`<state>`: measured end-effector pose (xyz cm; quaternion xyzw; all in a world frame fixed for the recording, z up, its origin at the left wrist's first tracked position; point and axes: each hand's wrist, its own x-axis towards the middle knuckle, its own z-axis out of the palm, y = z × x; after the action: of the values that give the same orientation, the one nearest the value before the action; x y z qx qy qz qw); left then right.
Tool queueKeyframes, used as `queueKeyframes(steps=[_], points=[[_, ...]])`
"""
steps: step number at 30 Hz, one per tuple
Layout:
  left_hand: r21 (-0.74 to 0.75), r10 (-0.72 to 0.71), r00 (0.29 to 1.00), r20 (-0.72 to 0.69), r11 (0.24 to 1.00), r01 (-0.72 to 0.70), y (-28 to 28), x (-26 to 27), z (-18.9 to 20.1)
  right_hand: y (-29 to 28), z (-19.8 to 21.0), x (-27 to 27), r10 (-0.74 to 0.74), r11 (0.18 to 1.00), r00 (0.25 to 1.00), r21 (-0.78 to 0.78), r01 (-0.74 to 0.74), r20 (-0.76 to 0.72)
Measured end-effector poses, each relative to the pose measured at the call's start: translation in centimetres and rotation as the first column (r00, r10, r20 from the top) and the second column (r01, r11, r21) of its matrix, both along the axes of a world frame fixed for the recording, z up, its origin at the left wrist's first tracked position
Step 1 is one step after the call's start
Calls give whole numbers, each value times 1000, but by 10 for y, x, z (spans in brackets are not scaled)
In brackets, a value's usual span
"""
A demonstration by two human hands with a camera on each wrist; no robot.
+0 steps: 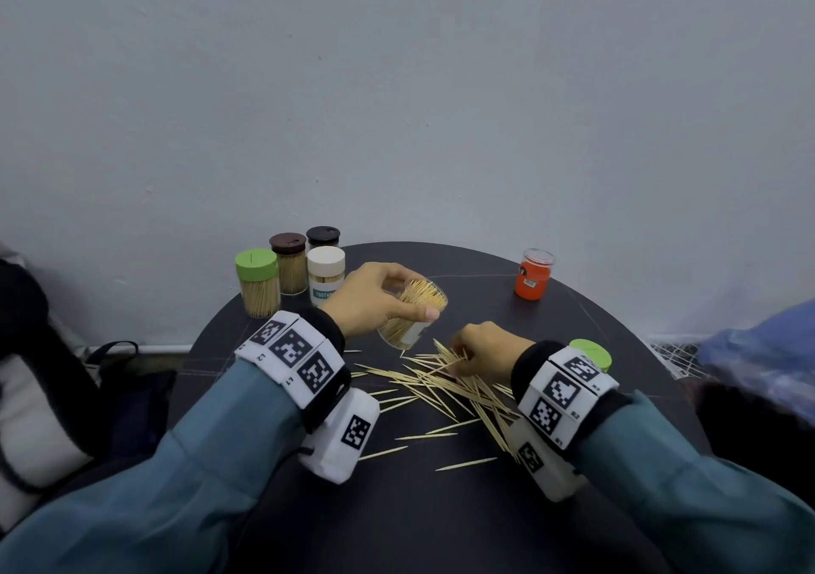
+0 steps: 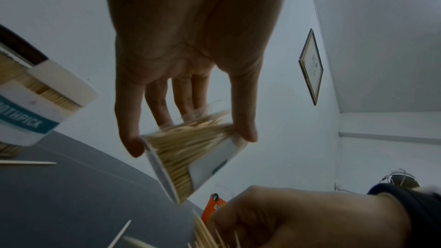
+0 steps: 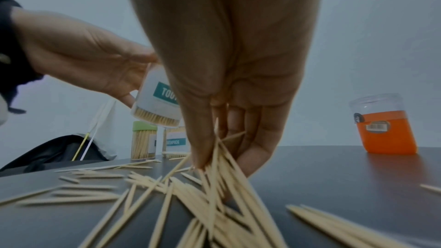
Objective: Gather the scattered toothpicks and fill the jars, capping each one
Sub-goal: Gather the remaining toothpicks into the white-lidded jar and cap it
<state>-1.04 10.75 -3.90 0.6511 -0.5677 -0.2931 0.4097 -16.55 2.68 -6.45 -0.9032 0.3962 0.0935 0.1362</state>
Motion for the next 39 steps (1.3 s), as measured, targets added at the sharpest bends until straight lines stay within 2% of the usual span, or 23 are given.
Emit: queueKeyframes(steps=[6, 11, 13, 15, 19, 24, 27, 30, 36, 39], points=[[-3, 0, 1000, 5, 1000, 0, 0, 0, 0, -6, 4, -1, -43, 999, 977, 13, 41, 210], [-23, 7, 1000, -6, 1000, -7, 1, 1, 1, -10, 7, -5, -146, 980, 904, 184, 76, 402], [-24, 14, 1000, -4, 1000, -15, 1, 2, 0, -10, 10, -7, -211, 955, 851, 288, 74, 482], [-24, 26, 1000, -4, 999, -26, 0, 3, -1, -11, 13, -8, -272, 940, 764, 331, 81, 585], [-15, 37, 999, 3, 999, -37, -1, 4, -1, -11, 26, -4, -333, 936, 496, 346, 70, 802], [0, 43, 999, 5, 999, -43, 0, 4, -2, -6, 49, 5, -242, 970, 239, 231, 76, 940], [2, 37, 999, 1, 999, -37, 1, 3, -2, -2, 57, 9, -214, 977, 142, 210, 43, 967], [7, 34, 999, -14, 999, -34, 1, 2, -1, 2, 53, 16, -216, 975, 163, 223, -22, 963], [-11, 40, 999, -25, 999, -40, 3, 2, -1, 5, 25, 27, -117, 992, 423, 122, 15, 899], [-24, 39, 999, -33, 999, -40, 3, 1, -1, 9, 16, 30, -117, 990, 481, 142, -16, 869]])
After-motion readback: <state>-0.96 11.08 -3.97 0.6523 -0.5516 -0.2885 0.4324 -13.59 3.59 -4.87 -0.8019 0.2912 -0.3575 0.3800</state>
